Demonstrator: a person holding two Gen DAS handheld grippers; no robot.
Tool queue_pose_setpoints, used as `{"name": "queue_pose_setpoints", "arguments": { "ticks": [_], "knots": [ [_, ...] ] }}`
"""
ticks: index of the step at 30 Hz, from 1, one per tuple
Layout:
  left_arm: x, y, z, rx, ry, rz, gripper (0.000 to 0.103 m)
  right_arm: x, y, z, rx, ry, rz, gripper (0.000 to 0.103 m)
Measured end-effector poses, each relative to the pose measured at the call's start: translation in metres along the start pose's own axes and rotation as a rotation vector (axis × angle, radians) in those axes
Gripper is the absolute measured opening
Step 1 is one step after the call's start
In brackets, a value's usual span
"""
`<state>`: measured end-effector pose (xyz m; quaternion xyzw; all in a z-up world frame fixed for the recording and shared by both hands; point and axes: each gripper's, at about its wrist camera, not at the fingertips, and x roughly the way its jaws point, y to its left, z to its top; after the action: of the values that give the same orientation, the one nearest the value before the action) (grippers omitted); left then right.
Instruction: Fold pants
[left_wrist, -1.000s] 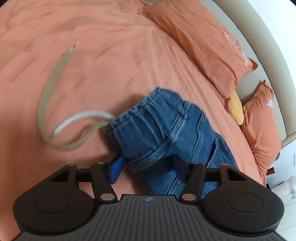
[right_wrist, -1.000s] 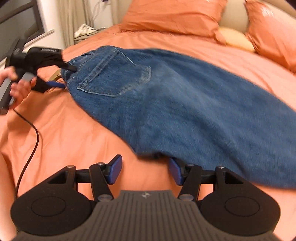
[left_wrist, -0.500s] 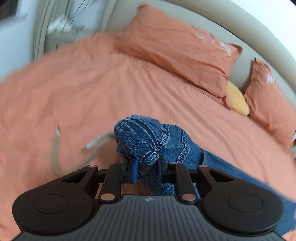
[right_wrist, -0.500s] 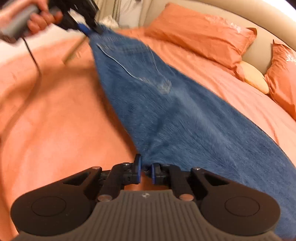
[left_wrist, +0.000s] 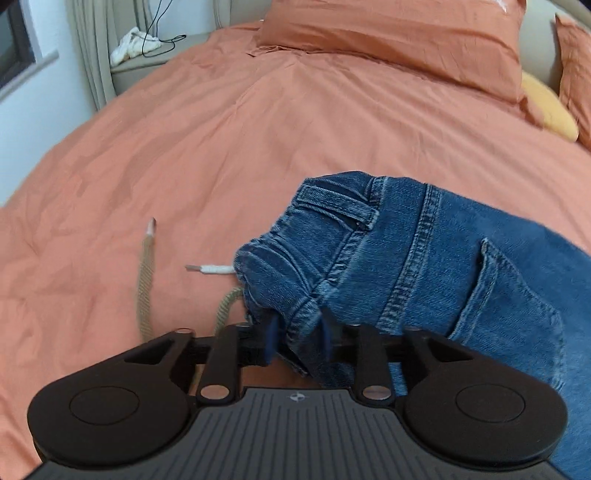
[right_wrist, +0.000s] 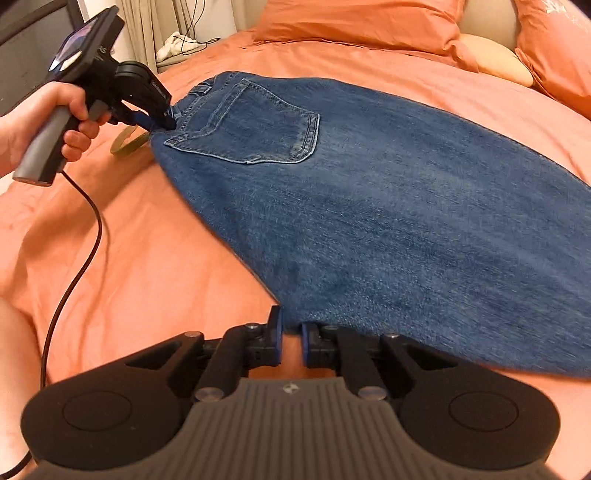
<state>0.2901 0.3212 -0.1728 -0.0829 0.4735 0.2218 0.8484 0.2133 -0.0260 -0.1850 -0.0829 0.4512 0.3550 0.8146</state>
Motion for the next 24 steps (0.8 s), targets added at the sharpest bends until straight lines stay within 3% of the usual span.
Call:
{"name": "queue_pose_setpoints", "arguments": {
  "ticks": [2,3,5,8,15,20,24],
  "knots": [
    [-0.014,-0.001,0.003,0.047,-0.037,0.063,0.067,-0.014,-0.005,-0.001,0.014,-0.002,-0.014,0.011],
    [-0.025,-0.003,0.003,0.071,-0.066,0.089,0.068,-0.023,-0.007,-0.004,0.024,-0.014,-0.022,0.014],
    [-0.048,-0.002,0.003,0.101,-0.113,0.100,0.068,-0.047,-0.018,-0.010,0.050,-0.043,-0.044,0.030],
    [-0.091,-0.007,0.002,0.092,-0.152,0.026,0.068,-0.082,-0.039,-0.010,0.085,-0.084,-0.099,0.034],
    [-0.179,-0.056,-0.008,0.149,-0.179,-0.251,0.068,-0.194,-0.121,-0.021,0.302,-0.136,-0.274,0.034],
    [-0.204,-0.103,-0.024,0.259,-0.193,-0.260,0.067,-0.274,-0.202,-0.029,0.512,-0.208,-0.351,0.036],
    [-0.215,-0.135,-0.028,0.301,-0.178,-0.243,0.067,-0.325,-0.259,-0.041,0.637,-0.305,-0.395,0.045]
  ]
}}
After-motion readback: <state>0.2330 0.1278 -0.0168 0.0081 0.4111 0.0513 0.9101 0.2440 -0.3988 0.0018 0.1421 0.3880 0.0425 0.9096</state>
